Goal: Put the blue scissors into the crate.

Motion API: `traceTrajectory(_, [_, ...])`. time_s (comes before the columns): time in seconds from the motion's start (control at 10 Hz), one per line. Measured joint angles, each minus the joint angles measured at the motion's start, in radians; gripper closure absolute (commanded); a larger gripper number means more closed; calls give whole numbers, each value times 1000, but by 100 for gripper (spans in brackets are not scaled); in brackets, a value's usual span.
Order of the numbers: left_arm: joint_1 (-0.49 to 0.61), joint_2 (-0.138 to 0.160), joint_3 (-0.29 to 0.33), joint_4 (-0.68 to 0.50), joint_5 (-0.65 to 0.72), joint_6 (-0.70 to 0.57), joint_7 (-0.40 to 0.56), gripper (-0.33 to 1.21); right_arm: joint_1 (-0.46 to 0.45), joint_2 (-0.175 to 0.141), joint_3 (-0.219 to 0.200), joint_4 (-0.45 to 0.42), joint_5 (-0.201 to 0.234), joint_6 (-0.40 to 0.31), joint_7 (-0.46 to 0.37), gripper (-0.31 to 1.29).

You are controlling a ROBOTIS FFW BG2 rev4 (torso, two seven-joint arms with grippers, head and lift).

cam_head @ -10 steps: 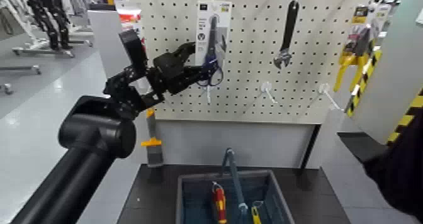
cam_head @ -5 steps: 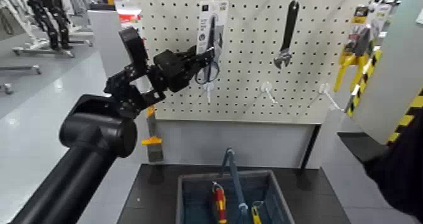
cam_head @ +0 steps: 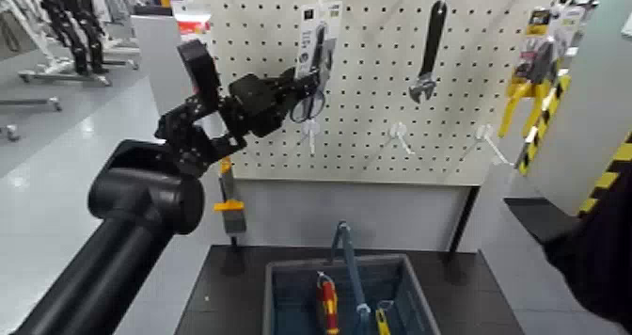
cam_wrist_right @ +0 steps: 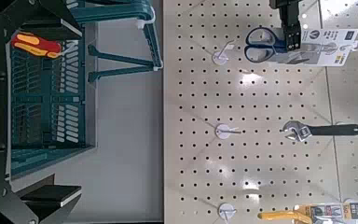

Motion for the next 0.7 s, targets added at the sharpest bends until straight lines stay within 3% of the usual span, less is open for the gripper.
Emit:
traceTrajectory(0.3, [6,5,9,-41,1,-3,-2,118,1,0,-1,-1,0,-1,0,14])
traceTrajectory(0.7, [70,18,62,-272,-1,46,3,118,4,3,-2,-3,0,-2,0,14])
